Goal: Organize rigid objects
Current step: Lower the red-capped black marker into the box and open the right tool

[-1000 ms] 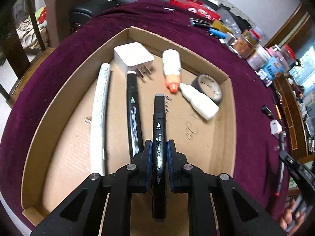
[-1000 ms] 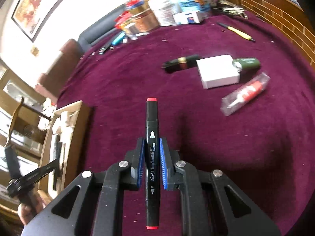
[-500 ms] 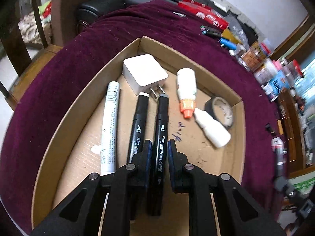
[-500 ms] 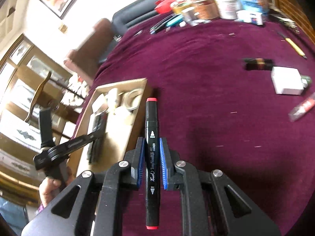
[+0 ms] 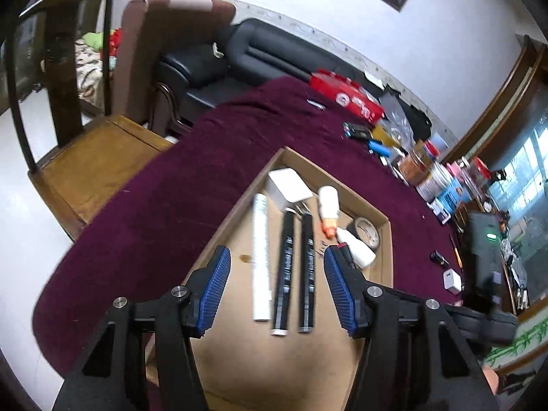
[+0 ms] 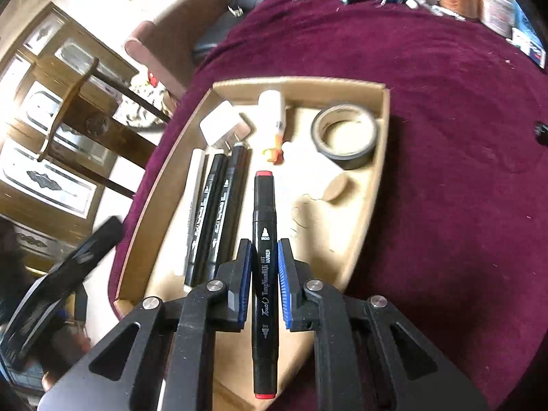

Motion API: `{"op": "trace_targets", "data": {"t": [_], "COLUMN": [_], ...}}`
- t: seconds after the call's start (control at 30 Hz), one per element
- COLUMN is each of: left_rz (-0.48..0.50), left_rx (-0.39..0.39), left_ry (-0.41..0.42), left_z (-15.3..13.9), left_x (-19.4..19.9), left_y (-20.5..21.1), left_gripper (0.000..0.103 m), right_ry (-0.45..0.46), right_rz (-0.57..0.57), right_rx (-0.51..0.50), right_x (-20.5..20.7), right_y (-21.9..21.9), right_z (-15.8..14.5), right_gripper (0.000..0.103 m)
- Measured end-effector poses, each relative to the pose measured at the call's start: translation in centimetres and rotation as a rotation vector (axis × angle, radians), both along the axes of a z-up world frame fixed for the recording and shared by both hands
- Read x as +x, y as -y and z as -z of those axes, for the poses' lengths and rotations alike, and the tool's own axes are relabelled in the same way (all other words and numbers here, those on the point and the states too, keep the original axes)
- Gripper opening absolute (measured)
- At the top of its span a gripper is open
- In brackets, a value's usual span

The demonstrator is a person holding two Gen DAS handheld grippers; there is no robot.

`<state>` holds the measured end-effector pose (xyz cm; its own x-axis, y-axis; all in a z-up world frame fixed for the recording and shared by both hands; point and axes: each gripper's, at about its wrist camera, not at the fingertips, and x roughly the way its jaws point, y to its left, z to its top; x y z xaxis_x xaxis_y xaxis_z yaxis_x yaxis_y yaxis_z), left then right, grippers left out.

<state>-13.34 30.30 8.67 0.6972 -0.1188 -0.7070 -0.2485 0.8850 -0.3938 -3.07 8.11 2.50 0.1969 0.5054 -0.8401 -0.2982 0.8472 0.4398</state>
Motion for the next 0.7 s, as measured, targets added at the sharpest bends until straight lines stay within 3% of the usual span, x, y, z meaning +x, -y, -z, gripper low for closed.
{"op": "trace_targets", "data": {"t": [0.17, 0.37, 0.6, 0.63, 0.7], "left_rz": [-0.044, -0.083, -0.101, -0.105, -0.117], "left_rx": [0.040, 0.121, 0.200, 0.213, 0.250], "left_ry": [0.031, 0.045, 0.085, 0.097, 0.134], "left_z": [-0.4, -0.4, -1.1, -1.3, -1.9], "left_x": [-1.2, -1.3, -2.0, -2.2, -2.7], "left_y": [-1.5, -1.9, -1.0, -0.7, 0.0], "left_gripper": [0.058, 0.062, 0.063, 0.063, 0.063], "right_ry": [-0.001, 0.071, 0.158, 0.182, 0.239], "right_rz": [-0.001, -0.002, -0.008, 0.001, 0.027], "right_rx": [-0.051, -0.142, -0.120, -0.111, -0.103], "right_x": [1.1, 1.1, 0.3, 0.1, -0.4], "right_y": [-2.3, -3.6, -3.0, -2.4, -1.1], "right_z": [1.2, 1.0, -1.0, -1.7, -3.0], "right_gripper": [0.013, 0.013, 0.013, 0.015, 0.028]}}
